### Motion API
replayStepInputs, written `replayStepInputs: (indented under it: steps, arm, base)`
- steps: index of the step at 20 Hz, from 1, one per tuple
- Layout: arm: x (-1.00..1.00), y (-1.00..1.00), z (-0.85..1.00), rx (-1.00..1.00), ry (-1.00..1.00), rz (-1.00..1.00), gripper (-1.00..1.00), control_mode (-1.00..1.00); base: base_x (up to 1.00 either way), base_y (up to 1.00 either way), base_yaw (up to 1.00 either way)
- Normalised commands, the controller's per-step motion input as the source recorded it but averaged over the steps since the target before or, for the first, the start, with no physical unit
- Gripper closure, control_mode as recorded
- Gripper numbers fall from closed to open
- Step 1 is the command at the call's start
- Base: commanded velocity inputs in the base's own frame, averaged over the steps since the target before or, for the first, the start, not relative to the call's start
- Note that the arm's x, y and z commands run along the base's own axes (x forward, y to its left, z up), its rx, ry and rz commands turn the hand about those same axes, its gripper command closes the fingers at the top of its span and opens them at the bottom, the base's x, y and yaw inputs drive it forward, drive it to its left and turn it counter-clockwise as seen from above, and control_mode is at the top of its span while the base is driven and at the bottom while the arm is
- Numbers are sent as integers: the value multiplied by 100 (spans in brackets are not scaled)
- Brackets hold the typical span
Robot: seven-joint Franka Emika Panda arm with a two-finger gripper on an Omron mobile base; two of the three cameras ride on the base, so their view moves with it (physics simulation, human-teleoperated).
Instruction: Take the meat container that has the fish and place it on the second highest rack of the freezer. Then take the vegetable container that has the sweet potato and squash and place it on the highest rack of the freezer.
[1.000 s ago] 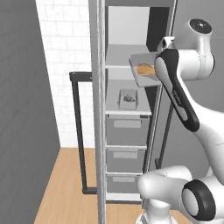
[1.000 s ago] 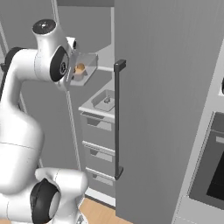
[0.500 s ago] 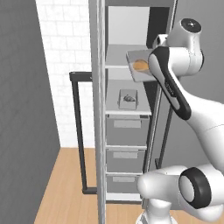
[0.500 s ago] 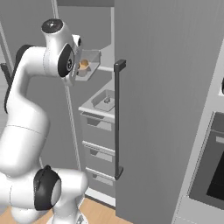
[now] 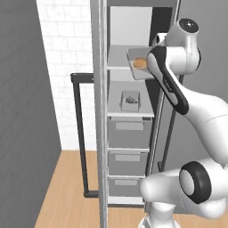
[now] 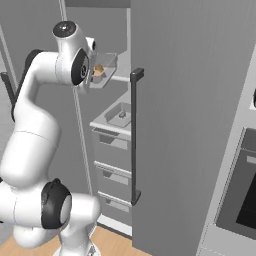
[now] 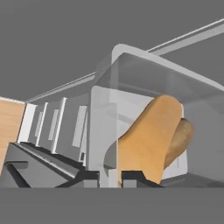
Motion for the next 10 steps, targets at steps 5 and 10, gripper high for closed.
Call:
replayStepInputs:
  steps: [5, 10]
  arm:
    - [23, 0, 12, 0, 0, 0, 100, -100]
    - [30, 0, 6, 0, 0, -3, 100, -100]
  base:
    - [0, 0, 0]
    - [0, 0, 0]
